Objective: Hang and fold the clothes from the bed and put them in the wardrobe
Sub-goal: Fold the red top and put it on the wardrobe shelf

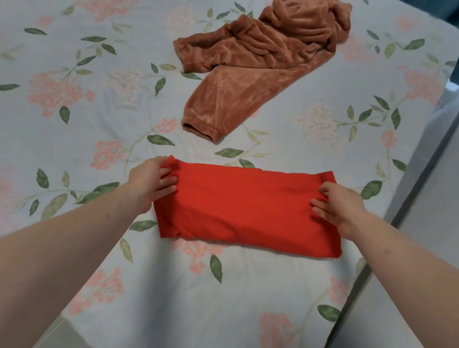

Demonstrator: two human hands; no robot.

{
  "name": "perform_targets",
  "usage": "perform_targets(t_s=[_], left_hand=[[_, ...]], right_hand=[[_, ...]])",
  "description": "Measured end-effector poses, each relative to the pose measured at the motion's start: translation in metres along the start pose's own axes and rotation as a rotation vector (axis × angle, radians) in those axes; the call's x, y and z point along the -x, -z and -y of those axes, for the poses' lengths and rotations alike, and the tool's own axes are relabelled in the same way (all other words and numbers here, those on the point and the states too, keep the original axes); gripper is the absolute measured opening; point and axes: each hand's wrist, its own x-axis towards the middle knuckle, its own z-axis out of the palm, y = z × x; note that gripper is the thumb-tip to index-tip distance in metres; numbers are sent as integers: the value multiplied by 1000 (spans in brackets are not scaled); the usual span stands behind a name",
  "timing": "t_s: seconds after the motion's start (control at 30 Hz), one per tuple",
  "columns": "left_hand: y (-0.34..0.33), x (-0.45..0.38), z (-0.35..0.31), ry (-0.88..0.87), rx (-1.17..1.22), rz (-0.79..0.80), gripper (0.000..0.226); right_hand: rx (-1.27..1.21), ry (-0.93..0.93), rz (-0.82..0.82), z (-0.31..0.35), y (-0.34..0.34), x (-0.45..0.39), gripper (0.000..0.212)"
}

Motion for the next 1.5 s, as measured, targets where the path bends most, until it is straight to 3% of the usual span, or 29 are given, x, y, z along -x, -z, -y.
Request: perform_targets(t_s=[0.1, 0.23, 0.37, 0.57, 0.8, 0.9, 1.5], left_hand=[[-6, -10, 15, -120, -344, -37, 65], [-21, 4, 49, -561, -960, 110, 78], [-51, 8, 77, -766, -1356, 317, 88], [-95, -9, 100, -621, -1577, 345, 102], [-107, -29, 112, -467, -1733, 355, 113], [-114, -33, 114, -416, -1779, 353, 114], [-136, -34, 108, -211, -1911, 357, 117]], right_hand=[[280, 163, -33, -18, -3, -5, 81], [732, 512, -37, -55, -6, -10, 84], [972, 466, 19, -79, -19, -16, 87], [1234, 402, 19, -96, -33, -30, 102], [1298, 381, 6, -113, -48, -55, 111], [1262, 455, -63, -125, -54, -64, 118], [1309, 494, -108, -135, -54, -78, 108]])
